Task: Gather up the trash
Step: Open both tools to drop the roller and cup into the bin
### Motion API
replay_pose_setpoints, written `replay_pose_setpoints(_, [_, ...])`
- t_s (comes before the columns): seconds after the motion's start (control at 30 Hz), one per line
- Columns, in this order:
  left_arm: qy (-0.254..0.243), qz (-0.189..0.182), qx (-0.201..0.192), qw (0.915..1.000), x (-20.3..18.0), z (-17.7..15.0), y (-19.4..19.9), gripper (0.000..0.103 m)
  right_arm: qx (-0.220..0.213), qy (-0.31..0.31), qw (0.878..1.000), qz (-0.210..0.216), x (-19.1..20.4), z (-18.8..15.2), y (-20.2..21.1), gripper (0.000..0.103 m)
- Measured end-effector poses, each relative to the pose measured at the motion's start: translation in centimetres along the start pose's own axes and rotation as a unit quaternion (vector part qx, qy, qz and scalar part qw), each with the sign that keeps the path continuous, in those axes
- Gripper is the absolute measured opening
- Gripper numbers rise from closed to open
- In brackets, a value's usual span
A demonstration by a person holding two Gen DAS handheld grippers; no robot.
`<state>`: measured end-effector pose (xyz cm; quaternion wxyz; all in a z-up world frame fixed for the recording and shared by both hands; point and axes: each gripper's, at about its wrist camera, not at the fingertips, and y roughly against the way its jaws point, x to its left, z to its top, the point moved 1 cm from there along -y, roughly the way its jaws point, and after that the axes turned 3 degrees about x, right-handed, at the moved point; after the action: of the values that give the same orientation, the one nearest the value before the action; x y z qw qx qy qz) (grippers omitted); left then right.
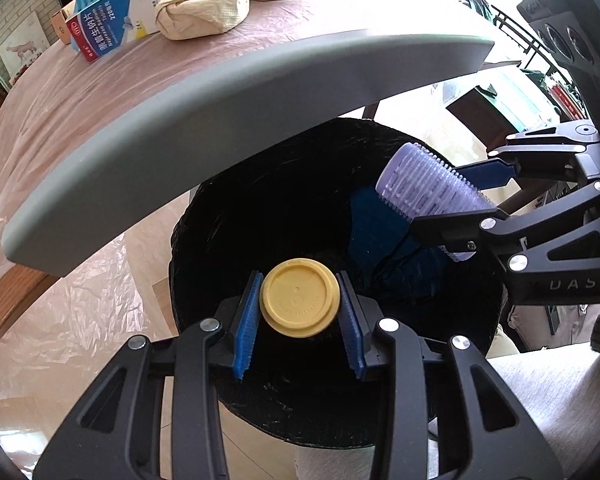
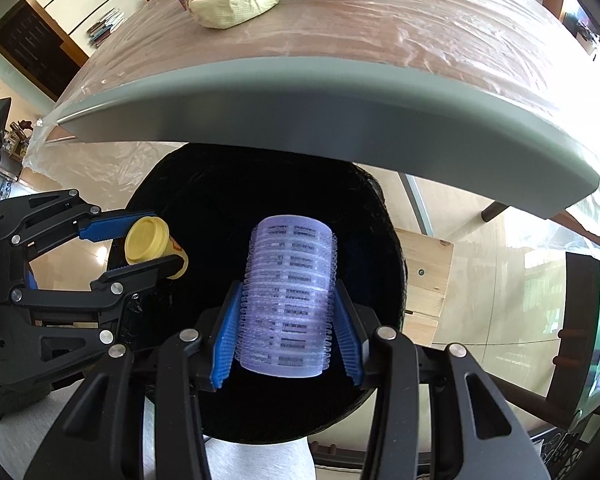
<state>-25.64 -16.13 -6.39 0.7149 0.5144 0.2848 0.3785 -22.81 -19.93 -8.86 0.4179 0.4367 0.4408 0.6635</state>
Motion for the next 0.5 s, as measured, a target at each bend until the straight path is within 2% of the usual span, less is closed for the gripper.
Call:
replay_pose_setpoints(0.17, [-0.002,0.001,0.004,1.0000,-0.1,0.1,-0.4,0.038,0.004,-0.002,1.000,0.000,-0.4,0.0,0.0,0.043])
replay_pose_setpoints(0.23, [-0.001,-0.010,-0.002,1.0000,0.1,0.0,-0.3,0.039,0.005,-0.001,1.000,0.000,-0.6,-0.2,0.1,0.045])
replay_pose_setpoints(0.27, [0.001,-0.012,-0.005,0.9999,0.2,0.0,-0.3,0.040,0.002,-0.001,1.000,-0.001,-0.6,-0.3,0.2,0.051])
replay_pose_setpoints(0.3, [0.003,-0.010,-0.007,0.9999,0.3,0.1,-0.2,0.058,-0.002,0.001,1.000,-0.005,-0.6,-0.4,0.3,0.067])
replay_pose_setpoints(0.33, [0.006,0.001,-0.010,0.9999,0.4,0.1,0.0,0.075,-0.008,0.003,1.000,-0.015,-0.7,-0.5,0.6,0.074])
replay_pose_setpoints(0.37, [0.006,0.007,-0.017,0.9998,0.4,0.1,0.3,0.077,-0.018,0.006,1.000,-0.024,-0.7,-0.7,1.0,0.077])
replay_pose_setpoints(0.5, [0.008,0.007,-0.026,0.9996,0.9,-0.2,1.1,0.077,-0.035,0.013,0.999,-0.024,-0.7,-1.2,2.7,0.077])
